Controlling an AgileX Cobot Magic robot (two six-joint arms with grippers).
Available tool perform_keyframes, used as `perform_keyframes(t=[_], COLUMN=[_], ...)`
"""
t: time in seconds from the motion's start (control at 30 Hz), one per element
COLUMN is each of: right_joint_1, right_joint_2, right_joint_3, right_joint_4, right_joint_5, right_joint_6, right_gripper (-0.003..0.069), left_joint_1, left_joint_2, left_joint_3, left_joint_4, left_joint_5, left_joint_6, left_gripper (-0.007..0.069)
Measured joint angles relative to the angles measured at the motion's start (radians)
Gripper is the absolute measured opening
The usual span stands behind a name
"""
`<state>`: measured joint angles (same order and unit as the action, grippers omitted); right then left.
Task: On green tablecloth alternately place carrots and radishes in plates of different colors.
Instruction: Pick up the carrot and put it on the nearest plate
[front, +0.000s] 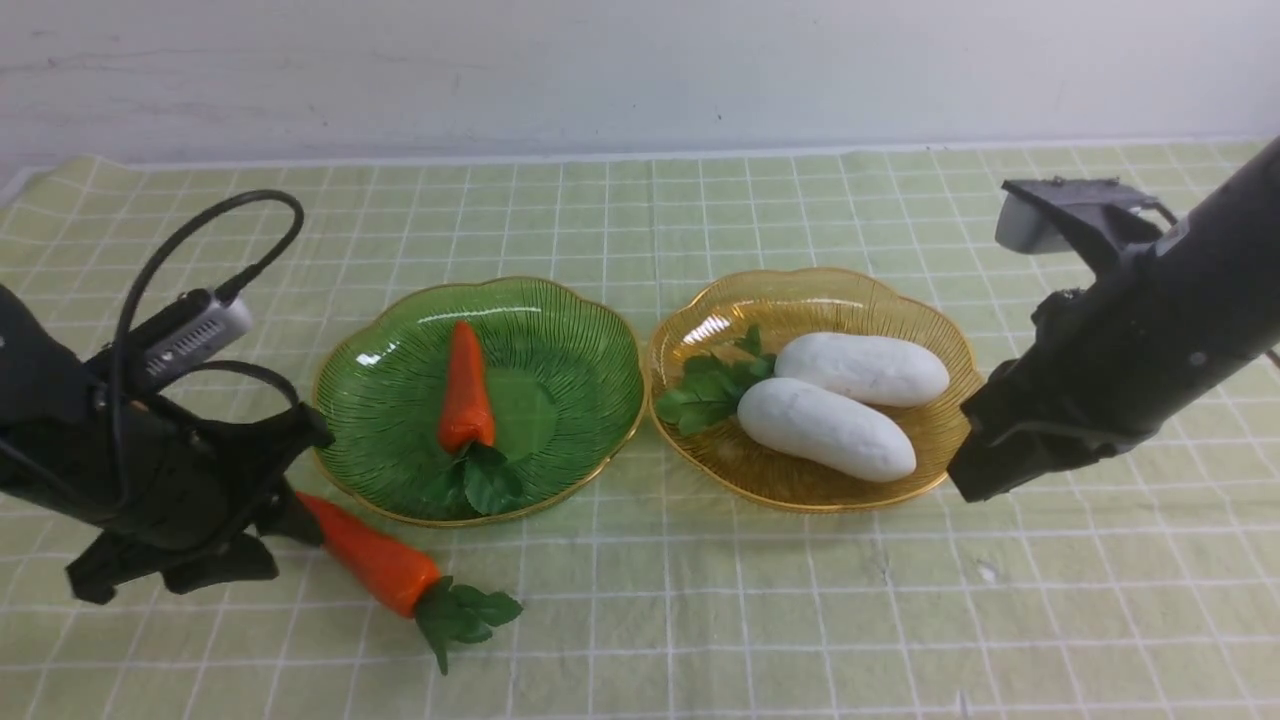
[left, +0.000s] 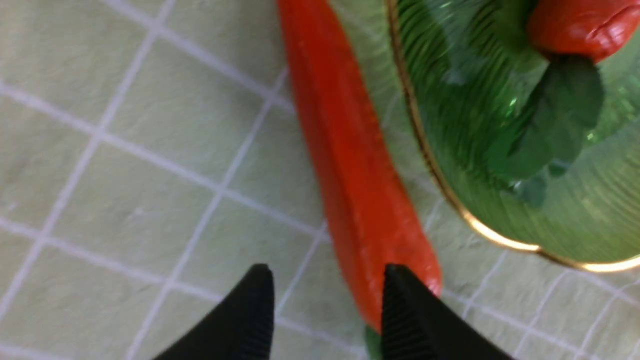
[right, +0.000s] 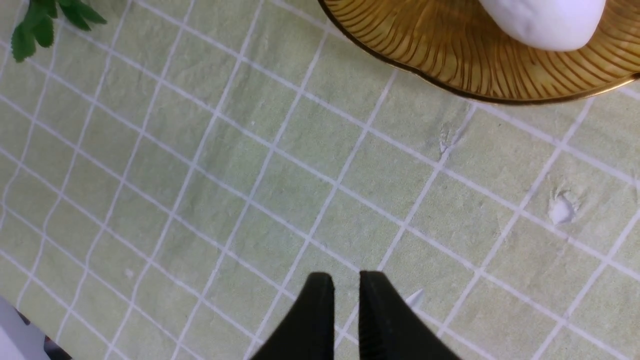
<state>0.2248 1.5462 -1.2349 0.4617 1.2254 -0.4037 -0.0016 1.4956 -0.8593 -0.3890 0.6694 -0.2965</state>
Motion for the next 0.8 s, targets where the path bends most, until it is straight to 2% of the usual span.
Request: perform_keyframes(t=[0.03, 0.1, 0.17, 0.3, 0.8], right_joint_1=[0.000, 0.000, 0.000, 0.000, 0.000], right_joint_2=[0.000, 0.000, 0.000, 0.000, 0.000], right_joint_3=[0.000, 0.000, 0.000, 0.000, 0.000], right_joint_4=[0.000, 0.000, 0.000, 0.000, -0.001], right_joint_5=[0.000, 0.000, 0.001, 0.001, 0.001], right_joint_6=[0.000, 0.000, 0.000, 0.000, 0.000], right_gripper=[0.0066, 0.0066, 0.0066, 0.0066, 0.0065], left_joint_1=[-0.026, -0.034, -0.039, -0.039, -0.040], left_joint_2=[0.034, 0.055, 0.120, 0.174, 0.192], left_joint_3=[0.000, 0.000, 0.000, 0.000, -0.022], left_joint_4=[-0.040, -0.057, -0.108, -0.130, -0.151], left_joint_5=[-0.056, -0.077, -0.104, -0.102, -0.068], left_joint_6=[0.000, 0.000, 0.002, 0.010, 0.013], left_gripper=[0.0371, 0.0413, 0.0514, 0.0573, 0.0584])
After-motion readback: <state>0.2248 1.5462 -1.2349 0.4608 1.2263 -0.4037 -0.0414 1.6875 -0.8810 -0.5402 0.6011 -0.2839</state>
